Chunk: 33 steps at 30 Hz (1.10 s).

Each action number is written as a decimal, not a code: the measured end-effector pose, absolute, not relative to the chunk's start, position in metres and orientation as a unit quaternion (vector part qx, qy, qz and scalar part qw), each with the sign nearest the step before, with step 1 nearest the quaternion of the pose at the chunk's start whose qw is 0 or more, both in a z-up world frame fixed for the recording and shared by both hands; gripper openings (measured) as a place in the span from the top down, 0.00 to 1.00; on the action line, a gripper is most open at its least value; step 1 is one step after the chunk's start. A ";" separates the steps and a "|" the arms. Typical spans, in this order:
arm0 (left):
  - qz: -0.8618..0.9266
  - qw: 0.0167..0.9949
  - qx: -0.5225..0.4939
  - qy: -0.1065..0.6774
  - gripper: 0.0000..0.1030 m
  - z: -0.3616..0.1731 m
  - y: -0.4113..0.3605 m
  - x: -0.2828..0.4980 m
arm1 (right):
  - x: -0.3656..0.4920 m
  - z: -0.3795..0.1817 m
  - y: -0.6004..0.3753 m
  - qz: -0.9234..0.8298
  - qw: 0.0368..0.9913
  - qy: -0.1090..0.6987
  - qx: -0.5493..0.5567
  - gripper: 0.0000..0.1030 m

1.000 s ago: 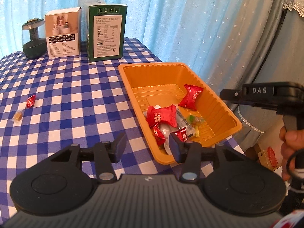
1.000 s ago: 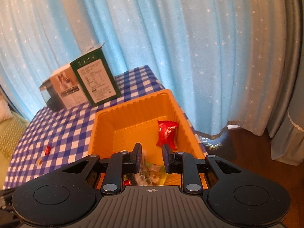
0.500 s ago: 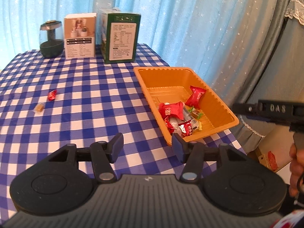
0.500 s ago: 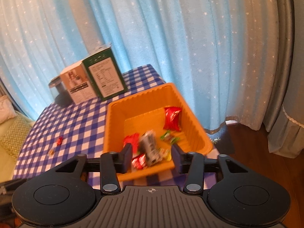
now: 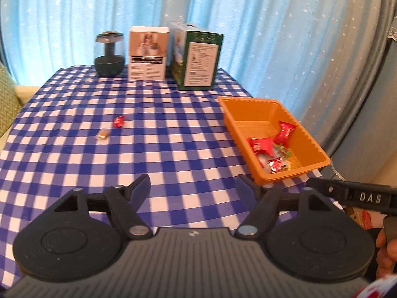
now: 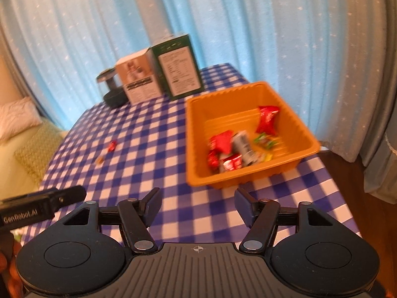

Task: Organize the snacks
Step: 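Move both open tools back toward the red candy and clear packet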

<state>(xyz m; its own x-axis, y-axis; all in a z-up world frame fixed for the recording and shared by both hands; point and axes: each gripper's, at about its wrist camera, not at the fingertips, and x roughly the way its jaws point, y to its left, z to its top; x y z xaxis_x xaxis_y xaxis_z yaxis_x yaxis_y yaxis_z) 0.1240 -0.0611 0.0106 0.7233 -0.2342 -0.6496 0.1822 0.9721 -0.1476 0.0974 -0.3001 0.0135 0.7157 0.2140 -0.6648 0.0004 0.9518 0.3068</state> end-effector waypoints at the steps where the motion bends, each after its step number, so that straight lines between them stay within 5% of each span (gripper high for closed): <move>1: -0.109 0.928 -0.036 0.356 0.28 0.011 -0.057 0.123 | 0.097 0.013 -0.295 0.061 0.915 0.374 0.142 0.37; 33: -0.053 0.932 -0.025 0.357 0.28 0.000 0.026 0.157 | 0.161 0.009 -0.208 0.129 0.915 0.376 0.072 0.36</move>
